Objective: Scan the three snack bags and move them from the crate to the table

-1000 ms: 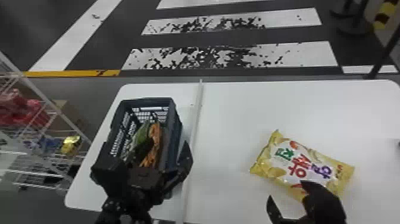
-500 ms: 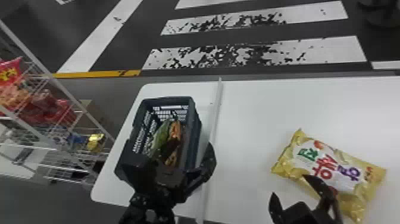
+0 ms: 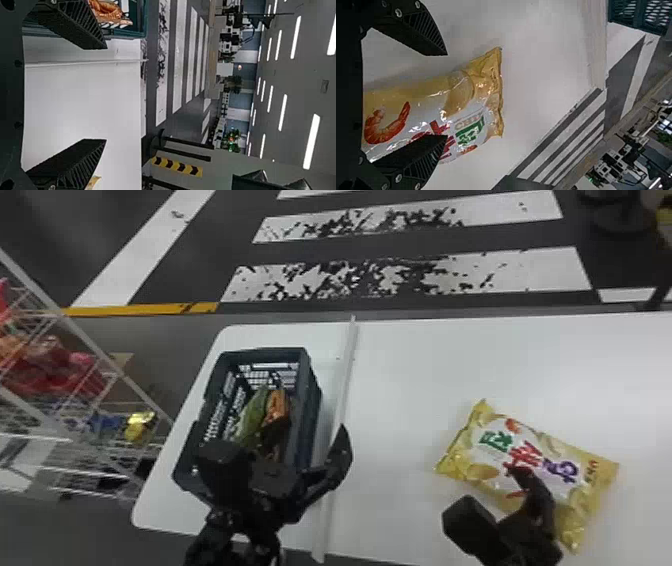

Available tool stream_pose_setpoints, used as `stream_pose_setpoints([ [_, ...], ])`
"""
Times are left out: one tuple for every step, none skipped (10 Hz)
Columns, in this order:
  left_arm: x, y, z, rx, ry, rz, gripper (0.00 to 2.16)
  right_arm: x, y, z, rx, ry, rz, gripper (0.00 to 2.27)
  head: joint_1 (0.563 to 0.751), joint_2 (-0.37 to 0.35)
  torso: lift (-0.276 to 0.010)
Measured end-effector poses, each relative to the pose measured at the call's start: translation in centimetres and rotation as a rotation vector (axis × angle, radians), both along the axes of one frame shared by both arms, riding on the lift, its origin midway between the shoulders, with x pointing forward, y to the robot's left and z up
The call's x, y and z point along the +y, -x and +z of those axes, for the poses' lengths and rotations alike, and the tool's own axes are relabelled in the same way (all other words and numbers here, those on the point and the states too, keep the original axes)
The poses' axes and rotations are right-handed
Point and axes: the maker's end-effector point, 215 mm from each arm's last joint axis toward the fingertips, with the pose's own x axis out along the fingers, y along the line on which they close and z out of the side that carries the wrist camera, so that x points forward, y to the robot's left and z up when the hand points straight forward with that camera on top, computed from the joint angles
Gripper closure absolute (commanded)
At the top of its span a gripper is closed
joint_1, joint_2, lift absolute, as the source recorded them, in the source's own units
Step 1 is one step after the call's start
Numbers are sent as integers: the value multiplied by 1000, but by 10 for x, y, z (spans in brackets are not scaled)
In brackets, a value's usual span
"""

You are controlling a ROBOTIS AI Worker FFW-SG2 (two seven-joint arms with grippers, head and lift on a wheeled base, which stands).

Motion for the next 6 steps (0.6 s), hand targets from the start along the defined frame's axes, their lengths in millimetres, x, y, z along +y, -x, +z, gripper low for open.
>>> stream_pose_setpoints([
  [-1,-1,1,-2,7,-3,33,-7,-4,-7,15,48,-11,161,695,182,-62],
  [-2,-2,2,-4,14,-7,33,-12,-8,-11,22,83,-16,279,695,175,-62],
  [-3,-3,2,-5,17,-8,33,-17,-10,-12,25,116,-20,1042,695,167,-62],
  [-3,-3,2,-5,18,-12,33,-20,-13,-10,14,154,-20,1959,695,157,-62],
  [-4,-2,2,-4,21,-18,33,-25,-20,-1,-32,196,-33,2246,695,152,-62],
  [-4,-2,2,-4,24,-24,33,-26,-23,3,-54,208,-32,2243,695,143,-62],
])
